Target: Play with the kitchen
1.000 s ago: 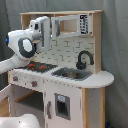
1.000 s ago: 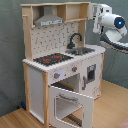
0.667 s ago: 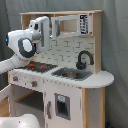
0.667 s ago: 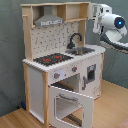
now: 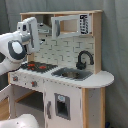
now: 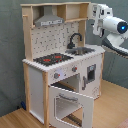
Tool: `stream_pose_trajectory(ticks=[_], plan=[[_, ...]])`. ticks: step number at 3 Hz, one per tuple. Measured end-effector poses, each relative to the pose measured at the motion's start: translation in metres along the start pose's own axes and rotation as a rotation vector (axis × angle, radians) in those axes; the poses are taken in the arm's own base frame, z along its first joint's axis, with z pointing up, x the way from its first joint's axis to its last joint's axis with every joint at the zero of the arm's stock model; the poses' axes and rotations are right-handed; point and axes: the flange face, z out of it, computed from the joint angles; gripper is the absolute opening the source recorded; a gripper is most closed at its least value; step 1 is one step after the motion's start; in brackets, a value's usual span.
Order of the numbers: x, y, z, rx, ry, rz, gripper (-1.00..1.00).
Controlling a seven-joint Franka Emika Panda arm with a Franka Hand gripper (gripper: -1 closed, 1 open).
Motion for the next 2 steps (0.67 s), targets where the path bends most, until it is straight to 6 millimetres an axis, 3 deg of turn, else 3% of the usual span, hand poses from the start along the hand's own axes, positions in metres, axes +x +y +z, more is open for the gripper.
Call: stream_pose_trajectory(ticks=[2], plan=[[-0.006,-0.031,-0.058,-0.034,0.078,-0.094,1.0]])
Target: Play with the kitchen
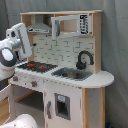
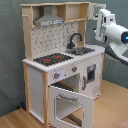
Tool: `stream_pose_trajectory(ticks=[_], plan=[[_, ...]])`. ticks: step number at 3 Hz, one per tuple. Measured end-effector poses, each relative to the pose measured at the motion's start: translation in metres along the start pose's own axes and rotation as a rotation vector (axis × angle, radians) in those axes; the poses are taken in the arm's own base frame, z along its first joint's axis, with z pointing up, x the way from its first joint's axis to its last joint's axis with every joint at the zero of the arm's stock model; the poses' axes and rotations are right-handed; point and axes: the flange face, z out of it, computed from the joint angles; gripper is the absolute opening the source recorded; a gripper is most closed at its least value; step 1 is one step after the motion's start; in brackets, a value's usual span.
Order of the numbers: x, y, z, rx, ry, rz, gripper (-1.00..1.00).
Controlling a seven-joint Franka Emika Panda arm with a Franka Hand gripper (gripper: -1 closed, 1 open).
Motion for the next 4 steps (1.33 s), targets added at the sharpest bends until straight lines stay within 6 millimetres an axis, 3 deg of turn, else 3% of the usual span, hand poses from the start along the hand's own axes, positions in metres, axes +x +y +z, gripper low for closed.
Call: stream_pose_trajectory(ticks=[3,4], plan=[[0.043,-0.077,-0.09,0.047,0.198,-0.372,1.0],[0.052,-0.117,-0.118,0.071,0.262,-0.499,1.0]])
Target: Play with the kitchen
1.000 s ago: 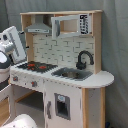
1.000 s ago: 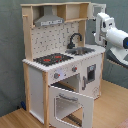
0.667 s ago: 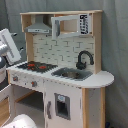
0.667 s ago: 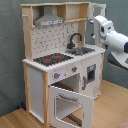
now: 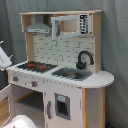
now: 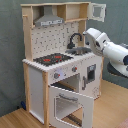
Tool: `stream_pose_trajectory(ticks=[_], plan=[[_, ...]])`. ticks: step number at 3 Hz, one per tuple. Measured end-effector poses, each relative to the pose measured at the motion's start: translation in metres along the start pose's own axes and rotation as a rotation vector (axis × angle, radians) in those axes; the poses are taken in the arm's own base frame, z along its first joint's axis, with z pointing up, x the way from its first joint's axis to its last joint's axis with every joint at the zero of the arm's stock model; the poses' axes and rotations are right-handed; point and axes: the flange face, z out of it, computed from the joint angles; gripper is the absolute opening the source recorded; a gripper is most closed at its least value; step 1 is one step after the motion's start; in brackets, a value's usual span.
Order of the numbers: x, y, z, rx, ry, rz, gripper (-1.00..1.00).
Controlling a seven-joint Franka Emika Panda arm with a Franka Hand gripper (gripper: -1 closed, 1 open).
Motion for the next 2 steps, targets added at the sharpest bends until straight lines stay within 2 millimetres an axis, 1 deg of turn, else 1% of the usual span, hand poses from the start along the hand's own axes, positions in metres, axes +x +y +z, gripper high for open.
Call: stream_pose_trajectory(ticks=[1,2], plan=[[0.037,-0.028,-0.02,0.024,0.077,-0.095,1.0],[0.077,-0.057,-0.049,0.042,0.166,-0.164,1.0]])
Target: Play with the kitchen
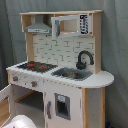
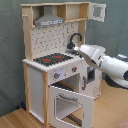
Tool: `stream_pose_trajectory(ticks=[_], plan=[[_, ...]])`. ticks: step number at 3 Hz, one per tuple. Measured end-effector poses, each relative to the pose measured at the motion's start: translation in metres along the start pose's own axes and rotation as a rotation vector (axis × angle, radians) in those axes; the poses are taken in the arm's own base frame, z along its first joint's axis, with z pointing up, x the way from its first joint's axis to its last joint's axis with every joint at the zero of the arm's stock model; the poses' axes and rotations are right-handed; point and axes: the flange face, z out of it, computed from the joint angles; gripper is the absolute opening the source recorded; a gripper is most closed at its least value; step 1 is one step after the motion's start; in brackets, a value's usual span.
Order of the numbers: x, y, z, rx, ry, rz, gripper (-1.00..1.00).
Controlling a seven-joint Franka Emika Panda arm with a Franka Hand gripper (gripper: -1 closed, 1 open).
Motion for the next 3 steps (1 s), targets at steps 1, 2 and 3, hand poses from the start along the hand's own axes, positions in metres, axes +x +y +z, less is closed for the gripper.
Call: stream_pose_trajectory(ticks=[1,2,3], plan=[[0.044,-0.028,-0.029,0.032,0.098,-0.034,1.0],[0.079,-0.052,-0.058,0.062,0.181,-0.021,1.0],[0.102,-0.072,-0.077,0.094,0.229,0.039,1.0]])
